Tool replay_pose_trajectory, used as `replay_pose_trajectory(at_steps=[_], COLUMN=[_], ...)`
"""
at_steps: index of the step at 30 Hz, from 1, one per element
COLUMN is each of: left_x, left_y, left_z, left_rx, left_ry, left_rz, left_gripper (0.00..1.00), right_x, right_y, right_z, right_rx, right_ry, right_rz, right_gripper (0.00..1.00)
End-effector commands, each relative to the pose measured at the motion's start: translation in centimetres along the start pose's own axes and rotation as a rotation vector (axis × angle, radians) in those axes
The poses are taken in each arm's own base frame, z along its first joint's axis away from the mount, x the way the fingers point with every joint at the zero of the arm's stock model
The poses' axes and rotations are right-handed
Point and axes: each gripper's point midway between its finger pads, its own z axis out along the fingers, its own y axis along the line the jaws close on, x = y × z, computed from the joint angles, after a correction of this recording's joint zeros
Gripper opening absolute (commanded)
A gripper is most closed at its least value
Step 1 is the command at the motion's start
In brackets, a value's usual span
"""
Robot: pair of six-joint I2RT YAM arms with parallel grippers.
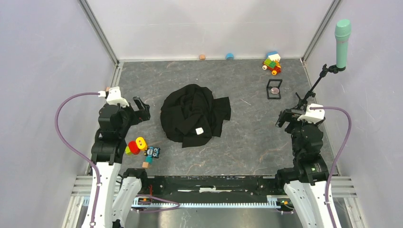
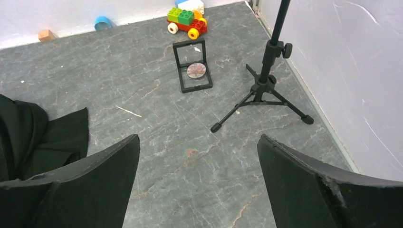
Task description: Pin the brooch onto the clothing
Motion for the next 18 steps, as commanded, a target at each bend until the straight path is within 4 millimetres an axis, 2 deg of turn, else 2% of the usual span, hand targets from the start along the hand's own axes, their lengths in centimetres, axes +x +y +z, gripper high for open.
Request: replay_pose_trajectory(at_steps=[1,4,7,10,14,18], left_x=[-0.6,-0.6,-0.1,1.2,3.4,5.9], left_y=[-0.5,-0.6,-2.8,-5.0,-5.9,-8.0], left_z=[0.0,0.2,0.2,0.1,0.5,0.6], left_rx=[0.014,0.012,0.144,0.285,0.336,0.414], left_ry=[-0.005,0.001,0.01,0.047,0.133,0.206], left_rz=[-0.037,-0.068,-0.072,-0.066,-0.105,-0.157], left_gripper=[1.0,1.0,1.0,1.0,1.0,1.0], right_x=[-1.1,-0.7,-0.2,0.3,1.4,2.8], right_y=[-0.7,-0.6,-0.5,0.0,1.3,3.1], right_z=[-0.8,-0.8,-0.7,-0.8,-0.6,-0.1], right_rx=[0.023,0.021,0.009,-0.023,-0.1,-0.187], right_ry=[-0.019,-0.007,0.01,0.025,0.048,0.085], right_rz=[-0.011,-0.024,-0.04,-0.056,-0.056,-0.047], right_gripper=[0.98,0.98,0.98,0.98,0.98,0.98])
